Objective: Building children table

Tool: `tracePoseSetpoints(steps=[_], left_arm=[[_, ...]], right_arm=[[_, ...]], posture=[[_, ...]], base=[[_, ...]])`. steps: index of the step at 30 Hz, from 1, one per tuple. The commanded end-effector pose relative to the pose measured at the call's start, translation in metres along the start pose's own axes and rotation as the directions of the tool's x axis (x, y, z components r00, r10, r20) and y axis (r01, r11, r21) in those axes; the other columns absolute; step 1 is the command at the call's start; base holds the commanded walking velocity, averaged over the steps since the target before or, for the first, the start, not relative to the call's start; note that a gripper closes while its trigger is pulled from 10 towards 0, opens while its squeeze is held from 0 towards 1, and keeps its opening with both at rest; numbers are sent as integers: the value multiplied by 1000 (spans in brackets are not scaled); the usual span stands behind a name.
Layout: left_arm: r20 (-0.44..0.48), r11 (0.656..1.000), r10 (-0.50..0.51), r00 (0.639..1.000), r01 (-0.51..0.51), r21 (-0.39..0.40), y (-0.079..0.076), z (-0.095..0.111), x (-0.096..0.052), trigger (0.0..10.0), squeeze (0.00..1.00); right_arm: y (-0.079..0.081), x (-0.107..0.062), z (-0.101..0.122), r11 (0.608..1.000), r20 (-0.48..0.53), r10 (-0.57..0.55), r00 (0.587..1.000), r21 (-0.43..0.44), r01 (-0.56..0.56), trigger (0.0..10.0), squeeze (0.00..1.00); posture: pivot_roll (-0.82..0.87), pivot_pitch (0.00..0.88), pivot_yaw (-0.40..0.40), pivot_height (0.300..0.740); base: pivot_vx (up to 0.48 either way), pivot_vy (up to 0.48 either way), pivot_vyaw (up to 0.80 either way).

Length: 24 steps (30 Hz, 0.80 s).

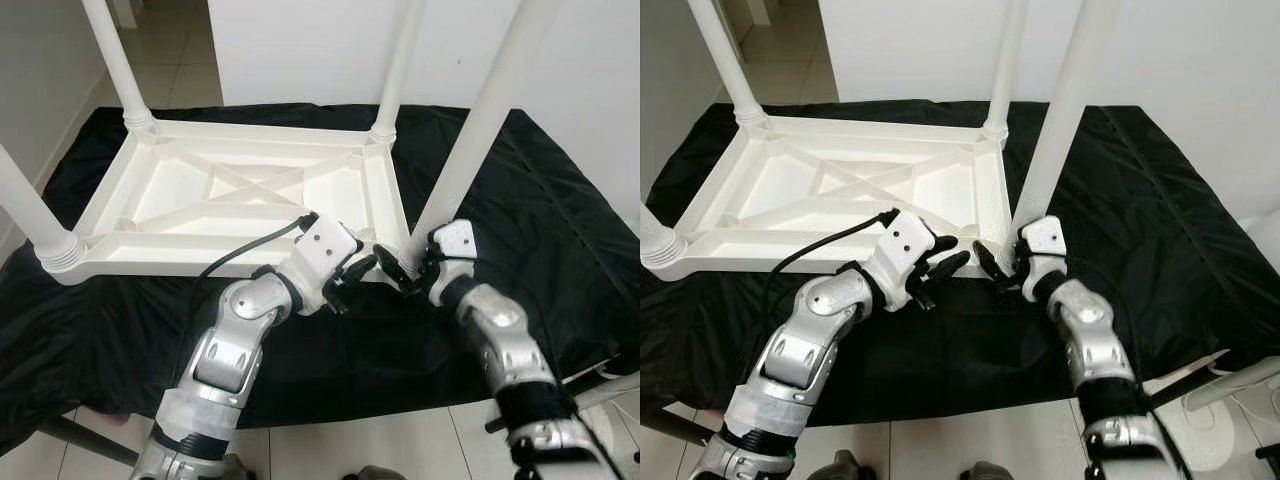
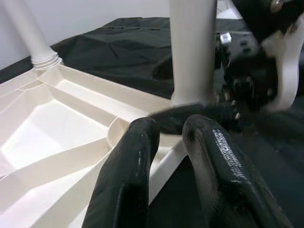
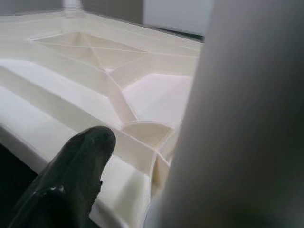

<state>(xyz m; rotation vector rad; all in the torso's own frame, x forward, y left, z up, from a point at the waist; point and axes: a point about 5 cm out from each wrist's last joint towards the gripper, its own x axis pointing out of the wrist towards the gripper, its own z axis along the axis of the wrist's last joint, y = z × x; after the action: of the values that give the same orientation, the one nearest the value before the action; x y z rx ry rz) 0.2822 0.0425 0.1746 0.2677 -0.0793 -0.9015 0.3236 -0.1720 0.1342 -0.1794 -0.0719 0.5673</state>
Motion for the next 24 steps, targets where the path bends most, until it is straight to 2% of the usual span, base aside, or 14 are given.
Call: tracePoseSetpoints(steps=[1,6,7,8,9,10,20,21,23,24], left_arm=[[-1,993,115,993,-114,29,6,1,2,10000,0],[0,993,111,994,-111,32,3,2,3,10000,0],[2,993,109,994,-109,33,2,2,3,10000,0],[4,994,108,994,-108,32,0,3,4,10000,0],[4,994,108,994,-108,32,0,3,4,10000,0],[7,994,107,994,-107,32,-2,4,5,10000,0],[15,993,113,993,-114,33,-1,5,5,10000,0],[12,992,119,993,-119,38,-1,4,5,10000,0],[12,992,119,993,-119,38,-1,4,5,10000,0],[11,991,126,992,-126,39,0,4,4,10000,0]], right_arm=[[2,3,-1,999,-9,53,999,-6,-53,10000,0],[-3,5,-4,991,-58,122,991,-47,-124,10000,0],[-5,6,-5,989,-69,134,989,-46,-137,5725,0],[-7,6,-7,988,-76,142,987,-44,-145,2784,0],[-7,6,-7,988,-76,142,987,-44,-145,2784,0],[-8,6,-8,988,-81,143,986,-43,-147,0,0],[-8,0,-19,988,-92,155,984,0,-155,0,0],[-8,-2,-21,992,-94,128,987,15,-127,9490,0],[-8,-2,-21,992,-94,128,987,15,-127,9490,0],[-7,-4,-23,993,-92,114,989,32,-111,10000,0]], posture=[[-58,0,-34,740],[-56,0,-32,740],[-56,0,-33,740],[-55,0,-34,740],[-55,0,-34,740],[-53,0,-35,740],[-51,0,-37,740],[-48,0,-37,740],[-48,0,-37,740],[-52,0,-35,740]], base=[[0,0,0],[0,0,0],[0,0,0],[0,0,0],[0,0,0],[0,0,0],[0,0,0],[0,0,0],[0,0,0],[0,0,0]])
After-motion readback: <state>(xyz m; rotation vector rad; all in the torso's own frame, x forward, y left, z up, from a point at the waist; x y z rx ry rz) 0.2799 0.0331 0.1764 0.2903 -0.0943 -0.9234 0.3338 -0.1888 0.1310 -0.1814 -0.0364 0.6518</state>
